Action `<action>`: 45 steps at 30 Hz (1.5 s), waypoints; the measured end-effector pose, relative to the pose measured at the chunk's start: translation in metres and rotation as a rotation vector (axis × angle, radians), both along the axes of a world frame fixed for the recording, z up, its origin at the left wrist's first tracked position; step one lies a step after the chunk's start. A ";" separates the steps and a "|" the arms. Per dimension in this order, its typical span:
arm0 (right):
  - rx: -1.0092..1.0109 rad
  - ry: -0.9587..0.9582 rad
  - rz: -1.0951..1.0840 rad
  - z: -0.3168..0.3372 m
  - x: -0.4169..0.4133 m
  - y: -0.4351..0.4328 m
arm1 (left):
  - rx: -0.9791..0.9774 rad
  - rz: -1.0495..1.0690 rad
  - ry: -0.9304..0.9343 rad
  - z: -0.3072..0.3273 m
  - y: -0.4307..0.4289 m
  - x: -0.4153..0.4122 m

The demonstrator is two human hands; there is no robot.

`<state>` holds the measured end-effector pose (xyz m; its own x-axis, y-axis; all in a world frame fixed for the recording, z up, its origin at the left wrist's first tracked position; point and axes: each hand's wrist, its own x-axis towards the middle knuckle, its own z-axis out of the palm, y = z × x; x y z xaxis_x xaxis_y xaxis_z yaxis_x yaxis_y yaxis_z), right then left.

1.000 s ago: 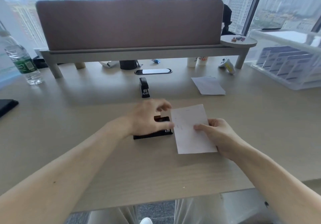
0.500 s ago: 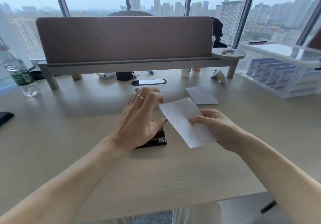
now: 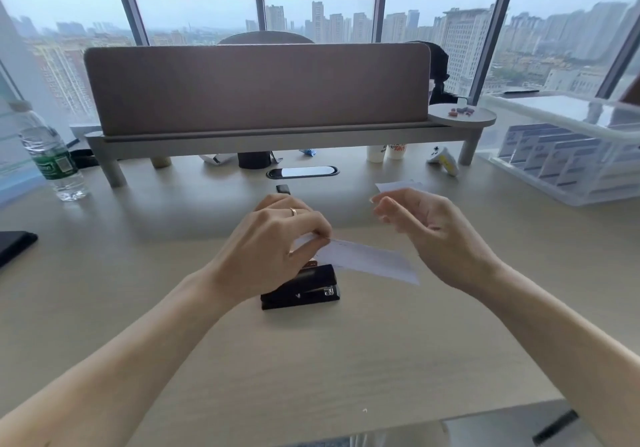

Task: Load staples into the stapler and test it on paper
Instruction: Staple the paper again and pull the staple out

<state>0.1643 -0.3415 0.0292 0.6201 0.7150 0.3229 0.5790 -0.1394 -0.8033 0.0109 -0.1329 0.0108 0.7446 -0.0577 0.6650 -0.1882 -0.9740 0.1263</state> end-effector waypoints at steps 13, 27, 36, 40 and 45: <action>0.057 -0.572 0.007 -0.009 -0.037 0.015 | -0.238 0.000 0.044 0.015 -0.014 -0.021; -0.054 0.212 0.176 0.007 -0.039 0.008 | -0.973 -0.087 0.389 0.023 -0.019 -0.025; 0.098 -0.240 0.122 0.001 -0.043 0.003 | -0.631 -0.097 0.216 0.027 -0.025 -0.032; 0.171 -0.377 0.132 0.001 -0.041 0.003 | -0.509 -0.099 0.142 0.028 -0.024 -0.032; 0.226 -0.512 0.147 0.000 -0.036 0.005 | -0.403 -0.164 0.063 0.028 -0.021 -0.029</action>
<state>0.1282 -0.3369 0.0292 0.2441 0.6603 0.7103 0.9022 0.1139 -0.4159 -0.0182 -0.1541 0.0384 0.7873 0.0763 0.6119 -0.3157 -0.8025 0.5063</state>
